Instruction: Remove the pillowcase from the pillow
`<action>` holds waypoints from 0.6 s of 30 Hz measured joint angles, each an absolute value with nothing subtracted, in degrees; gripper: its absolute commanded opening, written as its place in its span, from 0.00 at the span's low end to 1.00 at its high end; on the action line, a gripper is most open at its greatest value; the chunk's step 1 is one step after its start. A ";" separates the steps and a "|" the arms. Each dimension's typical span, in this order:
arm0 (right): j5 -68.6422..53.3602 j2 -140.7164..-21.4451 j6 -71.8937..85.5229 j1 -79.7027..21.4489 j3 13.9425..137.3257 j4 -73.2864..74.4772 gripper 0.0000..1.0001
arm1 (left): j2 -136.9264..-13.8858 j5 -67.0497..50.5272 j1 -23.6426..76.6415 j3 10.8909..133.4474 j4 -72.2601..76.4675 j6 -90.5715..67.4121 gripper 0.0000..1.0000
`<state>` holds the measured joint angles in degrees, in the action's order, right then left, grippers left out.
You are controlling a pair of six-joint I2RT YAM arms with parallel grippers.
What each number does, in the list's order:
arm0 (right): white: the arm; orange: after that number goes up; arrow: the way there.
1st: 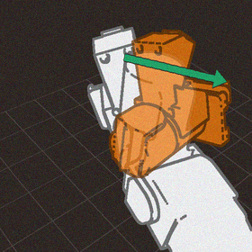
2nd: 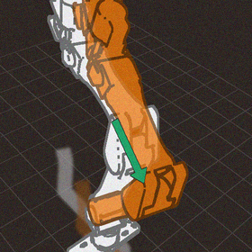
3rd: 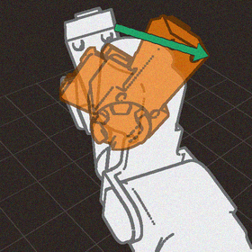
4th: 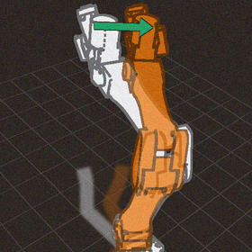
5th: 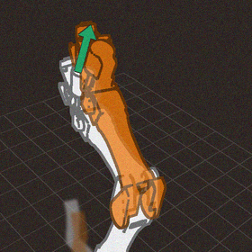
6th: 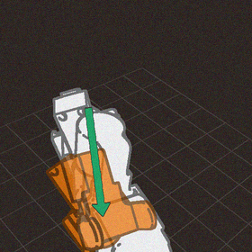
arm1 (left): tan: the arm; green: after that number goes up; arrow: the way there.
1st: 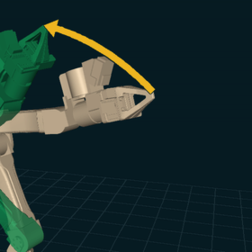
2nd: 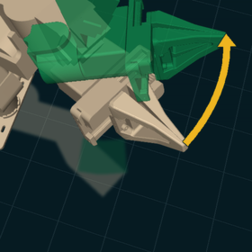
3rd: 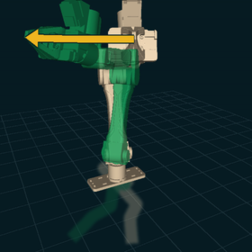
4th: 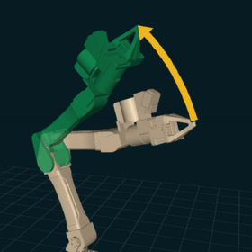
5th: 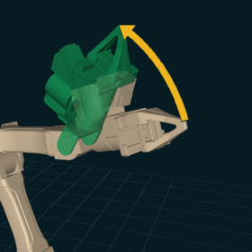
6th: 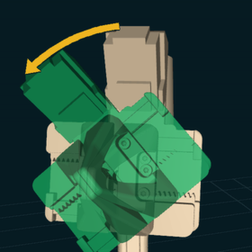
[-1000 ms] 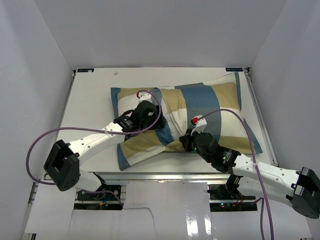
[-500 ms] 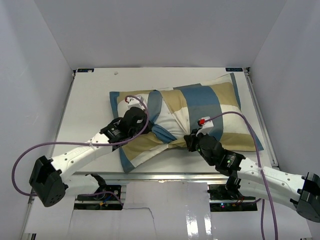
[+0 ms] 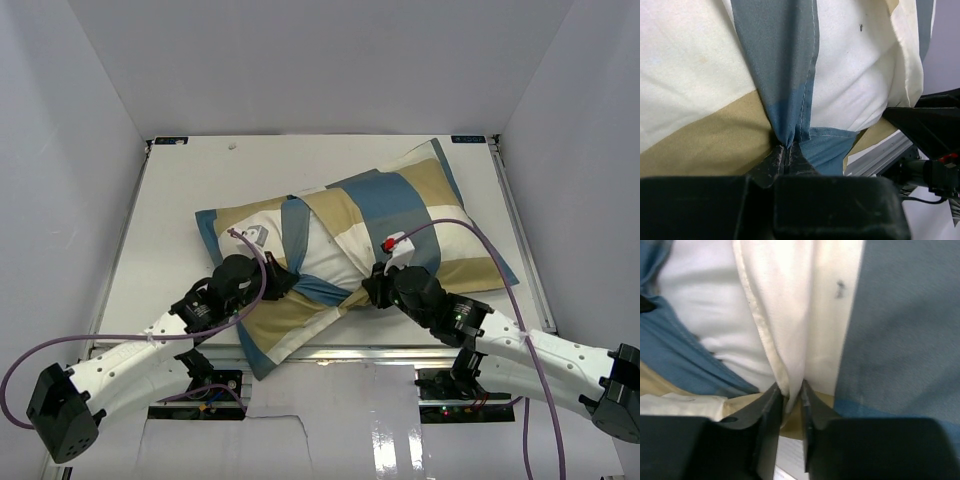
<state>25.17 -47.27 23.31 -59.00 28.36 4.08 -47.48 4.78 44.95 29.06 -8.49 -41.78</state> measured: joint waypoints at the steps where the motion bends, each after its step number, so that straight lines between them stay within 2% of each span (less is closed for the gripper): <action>1: 23.77 -47.27 22.59 -59.00 29.06 4.75 0.38 | -47.37 3.75 44.91 28.16 -7.11 -41.30 0.00; 5: 17.61 -47.07 19.86 -58.96 32.69 7.27 0.49 | -48.21 0.99 44.84 27.83 -4.64 -38.89 0.00; 13: 8.71 -45.74 17.30 -58.96 38.72 8.88 0.54 | -46.65 -1.67 44.75 27.90 -3.77 -34.26 0.00; 18: 4.43 -50.43 16.19 -58.96 42.87 6.92 0.59 | -41.17 -1.26 44.75 26.33 -2.46 -33.45 0.00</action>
<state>4.43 -50.43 16.19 -58.96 42.87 6.92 -41.17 -1.26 44.75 26.33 -2.46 -33.45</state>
